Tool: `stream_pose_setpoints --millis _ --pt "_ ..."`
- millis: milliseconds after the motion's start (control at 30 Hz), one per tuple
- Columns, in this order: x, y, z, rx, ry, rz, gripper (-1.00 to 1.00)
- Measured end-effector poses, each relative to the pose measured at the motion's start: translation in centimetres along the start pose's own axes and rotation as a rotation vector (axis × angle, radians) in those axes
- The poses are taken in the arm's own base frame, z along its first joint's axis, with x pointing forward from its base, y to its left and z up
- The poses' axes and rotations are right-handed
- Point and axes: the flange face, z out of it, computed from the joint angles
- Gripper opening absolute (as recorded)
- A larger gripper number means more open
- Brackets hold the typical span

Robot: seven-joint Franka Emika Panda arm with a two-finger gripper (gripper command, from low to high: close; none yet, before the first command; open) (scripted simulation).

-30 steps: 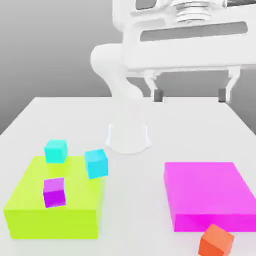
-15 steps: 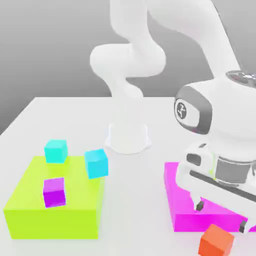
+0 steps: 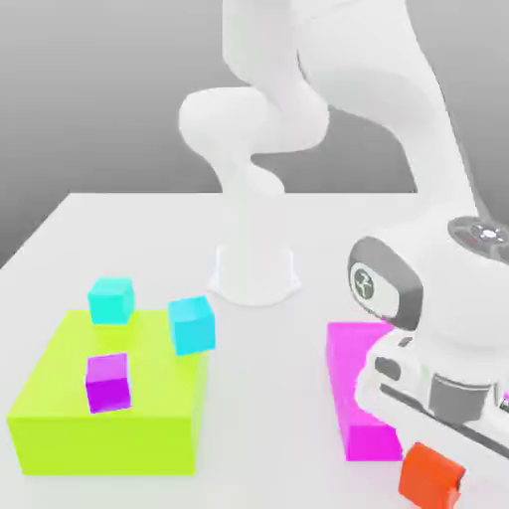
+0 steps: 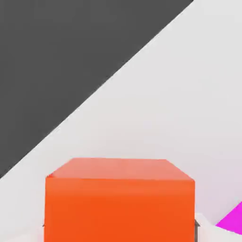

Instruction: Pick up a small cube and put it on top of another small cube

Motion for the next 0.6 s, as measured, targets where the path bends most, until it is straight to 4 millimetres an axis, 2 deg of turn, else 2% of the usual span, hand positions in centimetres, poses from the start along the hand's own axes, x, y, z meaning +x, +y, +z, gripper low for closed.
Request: stream_pose_setpoints --millis 167,267,333,467,600 --pt "10.4 0.3 -4.4 0.002 0.049 0.159 -1.00" --pt "17.9 1.8 -6.8 -0.002 0.070 0.292 -1.00" --pt "22.6 3.5 -8.2 -0.006 0.079 0.383 -1.00" --pt "27.8 7.5 -10.8 -0.012 0.084 0.493 -1.00" --pt "33.1 12.6 -12.9 -0.017 0.072 0.634 -1.00"
